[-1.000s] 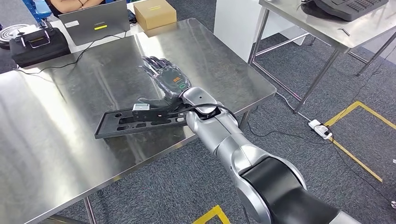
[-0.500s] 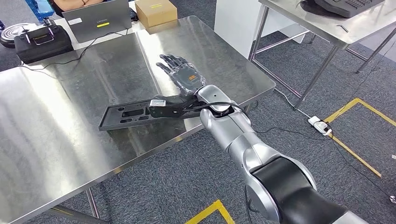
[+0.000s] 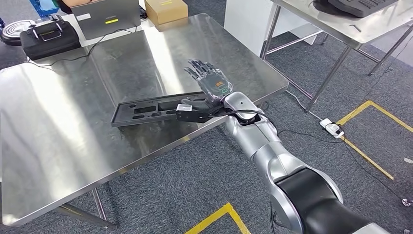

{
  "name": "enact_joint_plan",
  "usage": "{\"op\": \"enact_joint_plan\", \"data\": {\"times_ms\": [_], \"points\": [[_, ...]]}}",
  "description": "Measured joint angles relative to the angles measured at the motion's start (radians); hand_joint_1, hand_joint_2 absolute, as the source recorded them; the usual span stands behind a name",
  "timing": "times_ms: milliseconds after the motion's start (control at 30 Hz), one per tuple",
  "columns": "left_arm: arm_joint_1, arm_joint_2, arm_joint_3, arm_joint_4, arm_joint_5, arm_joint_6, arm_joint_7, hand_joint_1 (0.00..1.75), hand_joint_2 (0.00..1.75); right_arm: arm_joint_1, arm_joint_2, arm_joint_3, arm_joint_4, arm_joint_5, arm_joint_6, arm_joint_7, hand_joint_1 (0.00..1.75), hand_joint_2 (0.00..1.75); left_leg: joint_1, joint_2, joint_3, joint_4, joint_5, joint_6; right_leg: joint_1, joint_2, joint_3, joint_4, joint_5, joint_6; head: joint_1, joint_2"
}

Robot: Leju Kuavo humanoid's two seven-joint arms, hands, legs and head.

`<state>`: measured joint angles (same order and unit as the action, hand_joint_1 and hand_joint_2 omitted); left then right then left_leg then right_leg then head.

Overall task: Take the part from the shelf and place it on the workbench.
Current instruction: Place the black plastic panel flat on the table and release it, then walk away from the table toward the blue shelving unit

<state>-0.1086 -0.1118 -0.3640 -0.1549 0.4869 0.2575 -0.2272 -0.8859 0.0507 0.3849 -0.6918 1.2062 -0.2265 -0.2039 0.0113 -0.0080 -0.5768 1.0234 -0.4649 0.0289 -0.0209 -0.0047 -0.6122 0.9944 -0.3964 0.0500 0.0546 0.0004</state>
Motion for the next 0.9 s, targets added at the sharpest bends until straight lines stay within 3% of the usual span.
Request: {"op": "enact_joint_plan", "data": {"times_ms": [67,133,200,267,400,433,467,533,567,600,667,733,767,867,900], "points": [[-0.002,0.000,0.000,0.000,0.001,0.000,0.001,0.00,0.00,0.005,-0.013,0.000,-0.006,-0.002,0.000,0.002,0.00,0.00,0.000,0.002,-0.009,-0.004,0.014,0.021,-0.003,0.000,-0.024,0.039,-0.026,0.002,0.001,0.000],[-0.003,0.000,0.000,0.000,0.005,0.001,0.002,0.00,0.00,0.010,-0.025,0.000,-0.010,-0.005,0.000,0.003,0.00,0.00,-0.003,0.003,-0.022,-0.005,0.026,0.036,-0.004,0.001,-0.079,0.163,-0.092,-0.006,0.002,0.000],[-0.004,0.000,0.000,0.000,0.009,0.002,0.003,0.00,0.00,0.019,-0.033,0.000,-0.011,-0.006,0.000,0.003,0.00,0.00,-0.008,0.003,-0.037,-0.005,0.036,0.043,-0.002,0.001,-0.127,0.292,-0.146,-0.007,0.003,0.000],[-0.004,0.000,0.000,0.000,0.012,0.003,0.003,0.00,0.00,0.026,-0.036,0.000,-0.011,-0.007,0.000,0.003,0.00,0.00,-0.013,0.003,-0.046,-0.005,0.043,0.044,0.000,0.001,-0.126,0.318,-0.157,-0.003,0.003,0.000],[-0.004,0.000,0.000,0.000,0.012,0.003,0.003,0.00,0.00,0.029,-0.037,0.000,-0.011,-0.007,0.000,0.003,0.00,0.00,-0.015,0.002,-0.049,-0.005,0.046,0.045,0.001,0.001,-0.110,0.298,-0.151,-0.001,0.003,0.000],[-0.004,0.000,0.000,0.000,0.012,0.003,0.003,0.00,0.00,0.028,-0.038,0.000,-0.012,-0.007,0.000,0.003,0.00,0.00,-0.016,0.002,-0.050,-0.005,0.048,0.044,0.002,0.001,-0.085,0.259,-0.140,0.000,0.003,0.000],[-0.005,0.000,0.000,0.000,0.012,0.003,0.003,0.00,0.00,0.027,-0.039,0.000,-0.015,-0.008,0.000,0.002,0.00,0.00,-0.019,0.002,-0.053,-0.005,0.053,0.040,0.007,0.000,-0.040,0.185,-0.122,-0.005,0.003,0.000],[-0.007,-0.001,0.000,-0.001,0.012,0.003,0.003,0.00,0.00,0.023,-0.043,0.000,-0.022,-0.011,-0.004,0.000,0.00,0.00,-0.023,0.003,-0.066,0.002,0.056,0.021,0.010,-0.001,0.046,0.032,-0.072,-0.026,0.003,0.000],[-0.009,-0.001,0.000,-0.002,0.012,0.003,0.004,0.00,0.00,0.022,-0.044,0.000,-0.025,-0.013,-0.006,-0.001,0.00,0.00,-0.022,0.004,-0.077,0.021,0.042,0.010,0.010,-0.003,0.064,-0.008,-0.055,-0.039,0.002,0.000],[-0.009,-0.001,-0.001,-0.002,0.011,0.003,0.004,0.00,0.00,0.023,-0.045,0.000,-0.025,-0.014,-0.009,-0.002,0.00,0.00,-0.018,0.004,-0.094,0.060,0.013,0.000,0.007,-0.004,0.058,-0.012,-0.045,-0.046,0.001,0.000],[-0.010,0.000,-0.002,-0.002,0.010,0.003,0.005,0.00,0.00,0.029,-0.046,0.000,-0.024,-0.017,-0.013,-0.004,0.00,0.00,-0.009,0.004,-0.139,0.185,-0.065,-0.014,0.007,-0.004,0.044,-0.012,-0.035,-0.049,-0.001,0.000],[-0.010,0.002,-0.003,-0.002,0.009,0.003,0.006,0.00,0.00,0.040,-0.048,0.000,-0.021,-0.020,-0.020,-0.008,0.00,0.00,-0.001,0.005,-0.159,0.265,-0.100,-0.025,0.006,-0.005,0.031,-0.010,-0.026,-0.044,-0.001,0.000],[-0.010,0.003,-0.003,-0.002,0.009,0.003,0.006,0.00,0.00,0.044,-0.048,0.001,-0.019,-0.022,-0.024,-0.010,0.00,0.00,0.003,0.005,-0.142,0.251,-0.089,-0.028,0.004,-0.005,0.026,-0.009,-0.023,-0.041,-0.001,0.000],[-0.014,0.005,-0.004,-0.002,0.009,0.003,0.006,0.00,0.00,0.047,-0.049,0.001,-0.014,-0.024,-0.035,-0.012,0.00,0.00,0.009,0.006,-0.026,0.070,-0.025,-0.032,0.003,-0.005,0.012,0.004,-0.018,-0.032,-0.001,0.000],[-0.016,0.005,-0.004,-0.002,0.010,0.002,0.006,0.00,0.00,0.044,-0.047,0.001,-0.011,-0.024,-0.039,-0.012,0.00,0.00,0.008,0.005,-0.002,0.027,-0.015,-0.029,0.005,-0.005,0.008,0.008,-0.015,-0.028,0.000,0.000]]}}
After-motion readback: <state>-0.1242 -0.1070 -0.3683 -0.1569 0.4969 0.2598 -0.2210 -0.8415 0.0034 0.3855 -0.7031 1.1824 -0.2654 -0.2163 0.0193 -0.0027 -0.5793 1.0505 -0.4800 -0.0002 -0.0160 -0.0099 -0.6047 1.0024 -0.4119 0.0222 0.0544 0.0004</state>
